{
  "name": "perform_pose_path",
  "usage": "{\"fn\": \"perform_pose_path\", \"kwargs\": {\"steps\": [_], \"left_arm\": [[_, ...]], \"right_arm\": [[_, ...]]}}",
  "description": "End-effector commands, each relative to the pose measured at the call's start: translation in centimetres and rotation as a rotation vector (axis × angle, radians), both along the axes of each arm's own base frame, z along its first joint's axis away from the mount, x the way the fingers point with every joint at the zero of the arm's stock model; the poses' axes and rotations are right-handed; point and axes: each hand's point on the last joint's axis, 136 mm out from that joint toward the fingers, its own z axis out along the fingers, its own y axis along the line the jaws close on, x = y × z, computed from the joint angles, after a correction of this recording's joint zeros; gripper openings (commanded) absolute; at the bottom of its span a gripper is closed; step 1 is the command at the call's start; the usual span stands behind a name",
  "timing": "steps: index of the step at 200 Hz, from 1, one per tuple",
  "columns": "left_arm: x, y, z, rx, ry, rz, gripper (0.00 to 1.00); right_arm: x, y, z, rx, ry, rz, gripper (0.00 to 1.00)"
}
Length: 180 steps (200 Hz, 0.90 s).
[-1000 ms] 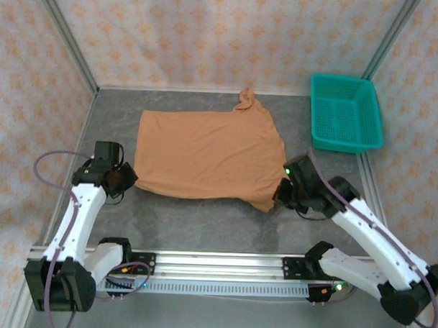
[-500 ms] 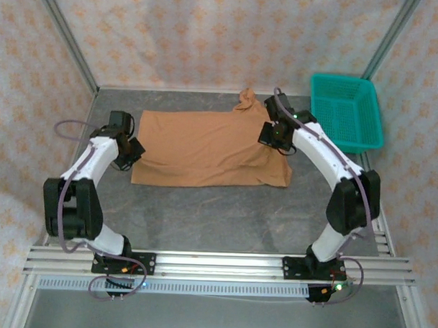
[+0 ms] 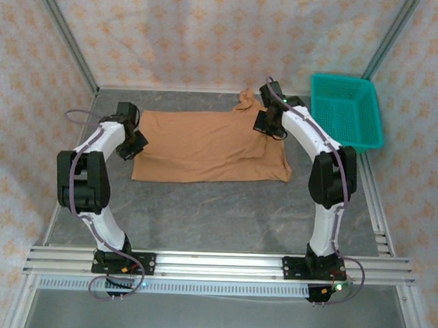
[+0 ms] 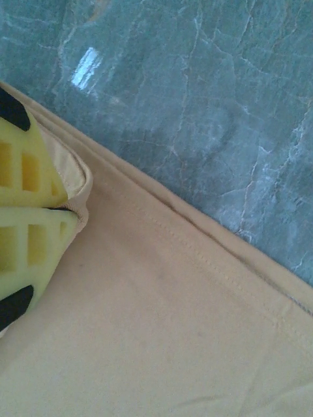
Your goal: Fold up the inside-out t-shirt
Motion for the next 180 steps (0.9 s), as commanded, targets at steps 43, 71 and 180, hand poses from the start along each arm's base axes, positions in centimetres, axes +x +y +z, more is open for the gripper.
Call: {"fn": "perform_pose_path", "kwargs": {"steps": [43, 71, 180], "left_arm": [[1.0, 2.0, -1.0, 0.056, 0.039, 0.004, 0.0], [1.0, 2.1, -2.1, 0.056, 0.059, 0.006, 0.0], [1.9, -8.5, 5.4, -0.043, -0.266, -0.224, 0.72]], "right_arm": [[2.4, -0.1, -2.2, -0.003, 0.046, 0.001, 0.0], [3.2, 0.5, -3.4, 0.015, 0.07, 0.002, 0.0], [-2.7, 1.0, -5.1, 0.166, 0.116, 0.001, 0.41]]}}
